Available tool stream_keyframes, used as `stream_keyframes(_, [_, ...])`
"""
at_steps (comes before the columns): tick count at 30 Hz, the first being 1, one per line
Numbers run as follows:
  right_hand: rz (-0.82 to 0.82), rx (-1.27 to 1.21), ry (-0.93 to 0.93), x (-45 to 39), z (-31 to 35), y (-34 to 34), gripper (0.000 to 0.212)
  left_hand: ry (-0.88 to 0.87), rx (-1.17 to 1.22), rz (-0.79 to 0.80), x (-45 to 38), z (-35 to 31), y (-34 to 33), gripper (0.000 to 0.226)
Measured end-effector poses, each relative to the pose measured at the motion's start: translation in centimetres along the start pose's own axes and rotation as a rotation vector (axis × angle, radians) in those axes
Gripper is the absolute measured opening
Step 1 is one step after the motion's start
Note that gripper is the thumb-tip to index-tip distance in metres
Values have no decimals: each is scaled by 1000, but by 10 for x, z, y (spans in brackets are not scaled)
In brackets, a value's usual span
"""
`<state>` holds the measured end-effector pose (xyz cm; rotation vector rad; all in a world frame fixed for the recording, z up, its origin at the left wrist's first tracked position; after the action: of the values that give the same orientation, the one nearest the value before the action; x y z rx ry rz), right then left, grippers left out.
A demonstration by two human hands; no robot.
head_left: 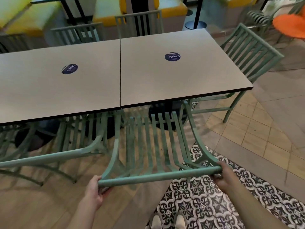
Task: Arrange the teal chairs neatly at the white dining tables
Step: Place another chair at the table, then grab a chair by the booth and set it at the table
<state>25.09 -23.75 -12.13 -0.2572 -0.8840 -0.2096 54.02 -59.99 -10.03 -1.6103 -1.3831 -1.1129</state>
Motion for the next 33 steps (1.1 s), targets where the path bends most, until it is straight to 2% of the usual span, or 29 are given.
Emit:
stream_keyframes(3, [-15, -2, 6, 2, 0, 1, 37, 5, 9, 7, 0, 1, 0, 15])
stream_keyframes(6, [11, 17, 10, 3, 0, 2, 18, 14, 9, 15, -2, 3, 1, 14])
stream_keyframes(12, [11, 36, 38, 9, 3, 2, 13, 17, 14, 13, 0, 3, 3, 14])
stream_keyframes(14, [-1, 39, 51, 8, 2, 3, 18, 20, -24, -1, -2, 4, 6, 13])
stream_keyframes(16, [-63, 155, 136, 9, 3, 7, 34, -19, -132, -37, -7, 1, 10, 14])
stream_keyframes(18, [-176, 470, 341, 13, 13, 14, 56, -149, -350, -155, -9, -10, 17, 19])
stream_keyframes(19, [-189, 615, 469, 18, 20, 13, 63, -243, -534, -247, -10, -19, 21, 26])
stream_keyframes(21, [-141, 886, 706, 26, 33, 4, 70, -433, -881, -378, -3, -35, 18, 43])
stream_keyframes(23, [-68, 1112, 881, 33, 40, -6, 72, -621, -1106, -405, 12, -45, 4, 50])
stream_keyframes(27, [67, 1233, 976, 50, 47, -11, 74, -929, -1378, -344, 48, -52, -50, 45])
stream_keyframes(33, [155, 1363, 1043, 73, 72, -14, 55, -1286, -1641, -166, 97, -28, -145, 41])
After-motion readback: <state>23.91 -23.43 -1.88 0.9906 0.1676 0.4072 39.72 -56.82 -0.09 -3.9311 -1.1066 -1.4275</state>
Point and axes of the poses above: each hand's wrist, its own x-axis away from the middle knuckle, its own y-axis out of the back of the hand, z = x × y, the point moved 6 cm from there along -x, towards the middle knuckle, and after that the axes turned 11 degrees about y, right-handed, at the moved point
